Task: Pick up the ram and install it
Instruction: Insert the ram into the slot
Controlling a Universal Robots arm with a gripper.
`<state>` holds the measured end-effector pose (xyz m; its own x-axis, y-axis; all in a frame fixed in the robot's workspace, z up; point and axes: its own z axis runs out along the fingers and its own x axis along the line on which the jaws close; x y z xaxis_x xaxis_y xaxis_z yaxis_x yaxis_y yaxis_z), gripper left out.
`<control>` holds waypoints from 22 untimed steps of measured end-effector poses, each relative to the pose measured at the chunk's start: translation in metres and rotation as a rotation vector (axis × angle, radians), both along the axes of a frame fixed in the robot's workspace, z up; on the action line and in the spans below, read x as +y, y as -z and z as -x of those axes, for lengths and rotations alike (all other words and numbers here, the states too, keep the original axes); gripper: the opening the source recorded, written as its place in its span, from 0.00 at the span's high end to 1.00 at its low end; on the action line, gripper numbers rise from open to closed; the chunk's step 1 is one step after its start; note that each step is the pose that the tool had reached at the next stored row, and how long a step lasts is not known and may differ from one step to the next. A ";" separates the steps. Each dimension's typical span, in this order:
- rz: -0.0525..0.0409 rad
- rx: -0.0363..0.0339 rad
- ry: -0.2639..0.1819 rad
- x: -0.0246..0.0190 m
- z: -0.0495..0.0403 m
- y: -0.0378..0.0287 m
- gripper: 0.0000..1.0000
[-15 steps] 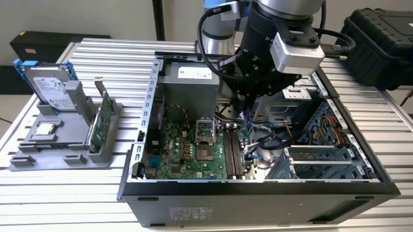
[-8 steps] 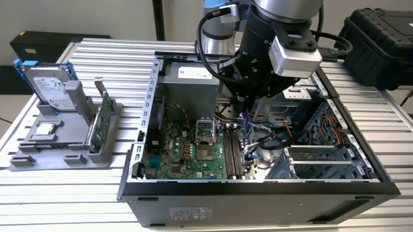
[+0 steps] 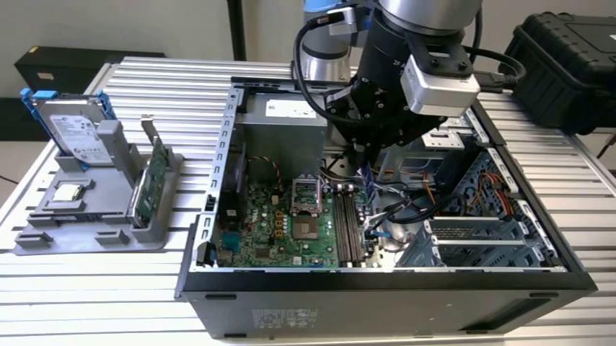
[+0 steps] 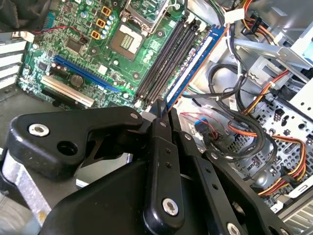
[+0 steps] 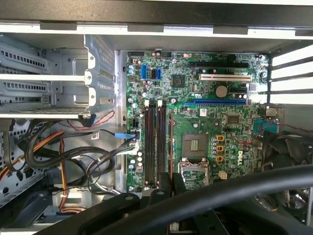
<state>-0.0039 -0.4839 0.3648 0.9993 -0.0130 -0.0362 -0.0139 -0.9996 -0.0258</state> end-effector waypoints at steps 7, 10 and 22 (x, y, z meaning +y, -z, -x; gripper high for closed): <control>0.0763 -0.0020 0.000 0.0005 -0.0001 0.0023 1.00; 0.0775 -0.0020 0.000 0.0005 0.0000 0.0076 1.00; 0.0776 -0.0020 0.000 0.0012 -0.0016 0.0292 1.00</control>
<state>-0.0023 -0.4828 0.3356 0.9993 -0.0157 -0.0332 -0.0140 -0.9986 0.0518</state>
